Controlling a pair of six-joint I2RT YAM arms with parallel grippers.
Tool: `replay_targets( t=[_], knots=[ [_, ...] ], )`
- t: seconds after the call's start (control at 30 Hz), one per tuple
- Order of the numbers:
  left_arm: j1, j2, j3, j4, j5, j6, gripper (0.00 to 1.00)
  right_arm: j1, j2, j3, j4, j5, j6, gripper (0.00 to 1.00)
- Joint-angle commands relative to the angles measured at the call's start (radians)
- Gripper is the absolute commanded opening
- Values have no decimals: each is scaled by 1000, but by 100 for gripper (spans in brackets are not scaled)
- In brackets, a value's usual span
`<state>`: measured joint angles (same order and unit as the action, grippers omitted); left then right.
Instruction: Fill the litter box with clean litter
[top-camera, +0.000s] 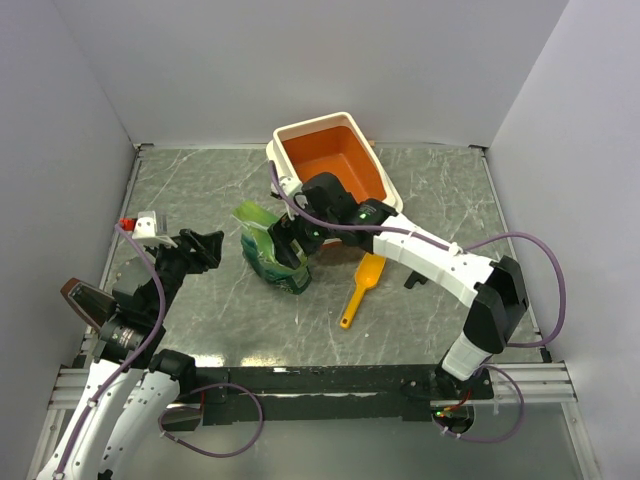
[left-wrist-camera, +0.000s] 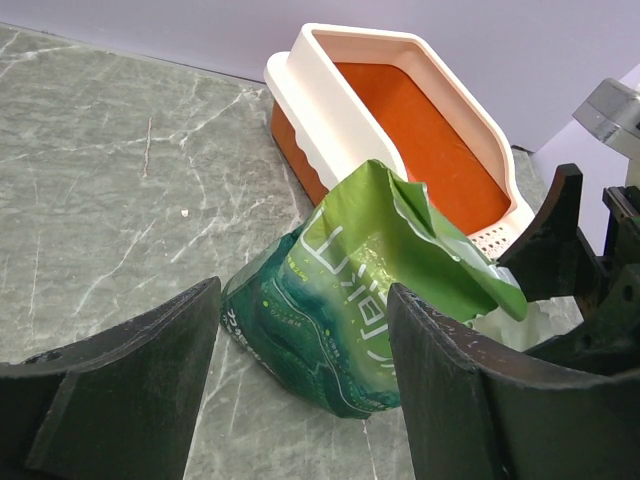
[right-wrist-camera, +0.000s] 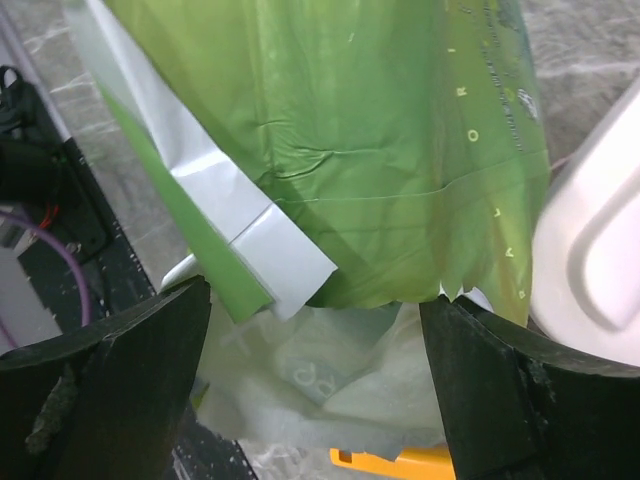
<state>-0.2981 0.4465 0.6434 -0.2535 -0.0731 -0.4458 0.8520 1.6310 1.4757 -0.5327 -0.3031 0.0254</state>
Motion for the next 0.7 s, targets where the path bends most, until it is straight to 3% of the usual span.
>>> replay_targets(
  t=[0.0, 0.37, 0.53, 0.67],
  knots=[
    [-1, -8, 2, 19, 9, 10, 72, 2, -20, 47, -33, -94, -16, 93],
    [-1, -2, 4, 23, 10, 10, 72, 27, -227, 74, -110, 94, 47, 93],
    [-1, -5, 4, 22, 6, 7, 72, 25, -364, -24, -151, 287, 160, 93],
    [-1, -3, 10, 14, -5, -1, 76, 21, -471, -213, -132, 479, 310, 93]
  ],
)
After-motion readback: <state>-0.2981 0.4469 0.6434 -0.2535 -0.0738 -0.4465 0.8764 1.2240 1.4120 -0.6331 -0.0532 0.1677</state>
